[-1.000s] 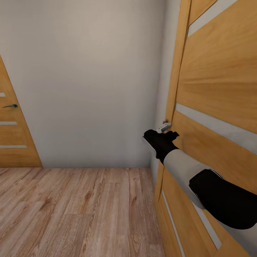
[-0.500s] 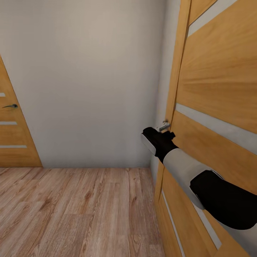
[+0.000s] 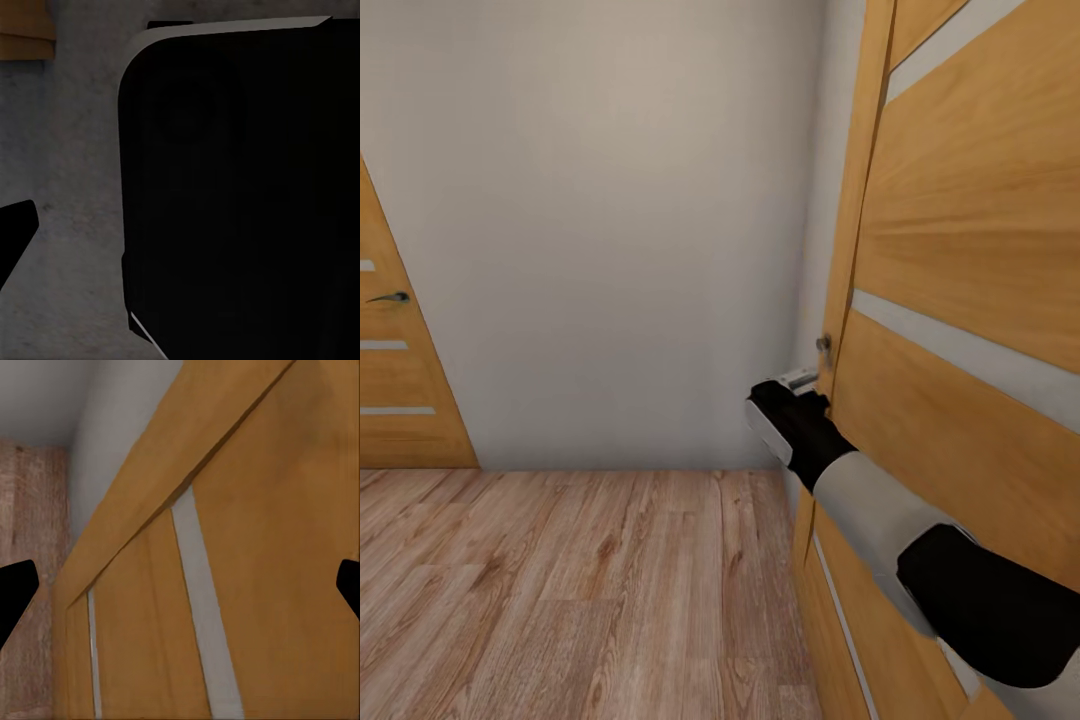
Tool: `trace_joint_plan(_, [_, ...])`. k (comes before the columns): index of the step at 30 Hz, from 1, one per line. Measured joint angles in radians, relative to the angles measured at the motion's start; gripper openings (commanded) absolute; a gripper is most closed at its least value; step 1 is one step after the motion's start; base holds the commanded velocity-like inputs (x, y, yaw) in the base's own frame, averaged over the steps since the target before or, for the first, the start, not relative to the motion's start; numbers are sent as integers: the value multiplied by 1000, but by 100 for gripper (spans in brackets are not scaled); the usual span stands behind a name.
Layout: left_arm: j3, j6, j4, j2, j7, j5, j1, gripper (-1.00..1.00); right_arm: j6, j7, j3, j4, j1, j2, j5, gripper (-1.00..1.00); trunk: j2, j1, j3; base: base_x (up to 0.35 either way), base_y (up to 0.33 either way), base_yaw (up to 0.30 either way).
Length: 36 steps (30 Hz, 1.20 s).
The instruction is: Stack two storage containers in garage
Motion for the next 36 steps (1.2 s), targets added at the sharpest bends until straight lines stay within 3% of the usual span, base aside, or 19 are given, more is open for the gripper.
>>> trace_joint_plan(6, [0, 0, 0, 0, 0, 0, 0, 100, 0, 31, 1, -34, 37, 0, 0, 100, 0, 0, 0, 0, 0, 0])
trace_joint_plan(14, [0, 0, 0, 0, 0, 0, 0, 100, -32, 172, 2, -69, 107, 0, 1, 100, 0, 0, 0, 0, 0, 0])
trace_joint_plan(20, [0, 0, 0, 0, 0, 0, 0, 100, -142, 203, 4, -73, 140, 0, -2, 100, 0, 0, 0, 0, 0, 0])
trace_joint_plan(28, [0, 0, 0, 0, 0, 0, 0, 100, -245, 275, 27, -73, 285, 0, 0, 100, 0, 0, 0, 0, 0, 0])
trace_joint_plan(36, [0, -1, 0, 0, 0, 0, 0, 100, -285, 376, 37, -70, 355, 0, 4, 100, 0, 0, 0, 0, 0, 0])
